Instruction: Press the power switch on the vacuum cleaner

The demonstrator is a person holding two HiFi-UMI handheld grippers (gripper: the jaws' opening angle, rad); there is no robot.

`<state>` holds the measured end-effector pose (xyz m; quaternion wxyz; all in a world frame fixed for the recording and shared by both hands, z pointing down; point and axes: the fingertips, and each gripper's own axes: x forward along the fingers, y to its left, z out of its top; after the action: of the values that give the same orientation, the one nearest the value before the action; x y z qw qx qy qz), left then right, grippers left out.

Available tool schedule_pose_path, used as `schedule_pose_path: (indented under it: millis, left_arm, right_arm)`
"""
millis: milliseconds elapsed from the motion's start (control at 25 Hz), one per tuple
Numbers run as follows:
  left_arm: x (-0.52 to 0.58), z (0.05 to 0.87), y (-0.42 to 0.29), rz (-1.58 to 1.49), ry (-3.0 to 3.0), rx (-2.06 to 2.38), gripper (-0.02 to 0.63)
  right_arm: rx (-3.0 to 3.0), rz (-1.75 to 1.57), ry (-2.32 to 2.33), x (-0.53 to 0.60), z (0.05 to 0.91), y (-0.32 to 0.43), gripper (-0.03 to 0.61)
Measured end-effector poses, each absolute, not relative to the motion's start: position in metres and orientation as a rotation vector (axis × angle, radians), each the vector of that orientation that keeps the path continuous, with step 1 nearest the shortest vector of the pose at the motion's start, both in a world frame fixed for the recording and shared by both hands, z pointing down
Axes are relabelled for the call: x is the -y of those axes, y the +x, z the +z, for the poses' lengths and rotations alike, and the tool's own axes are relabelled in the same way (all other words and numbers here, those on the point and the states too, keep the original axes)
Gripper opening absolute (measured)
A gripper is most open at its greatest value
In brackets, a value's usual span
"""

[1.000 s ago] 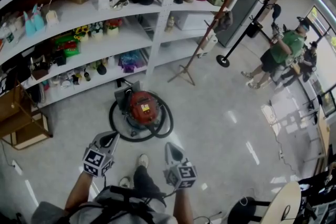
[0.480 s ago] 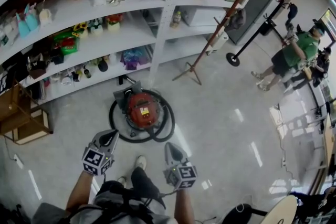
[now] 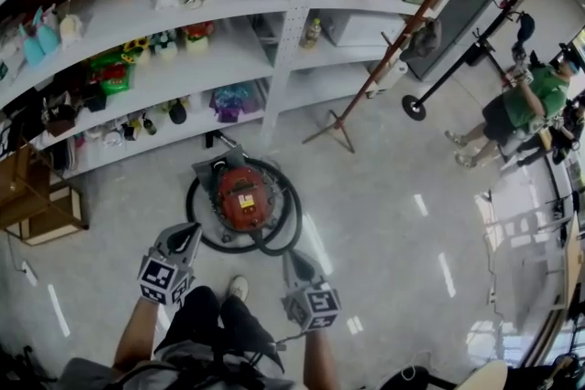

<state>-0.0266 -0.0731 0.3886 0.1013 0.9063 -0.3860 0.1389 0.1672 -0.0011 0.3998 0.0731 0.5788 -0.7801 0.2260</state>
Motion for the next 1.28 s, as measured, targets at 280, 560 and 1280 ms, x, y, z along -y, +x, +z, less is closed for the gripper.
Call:
schedule_pose_path:
  millis: [280, 560, 1280]
  left_arm:
    - [0.096, 0.403, -0.018, 0.433, 2.647, 1.119, 0.008]
    - [0.116, 0.433, -0.016, 0.462, 2.646, 1.082, 0.009]
    - [0.149, 0.513, -0.016, 0.515, 2.589, 1.043, 0.008]
  right_arm:
    - [2.344, 0.702, 1.692, 0.030, 0.416, 0.166, 0.012]
    - [2.316, 0.721, 1.689, 0.051, 0.446, 0.160, 0.012]
    - [2.305, 0.802, 1.613, 0.087, 0.535, 0.143, 0.012]
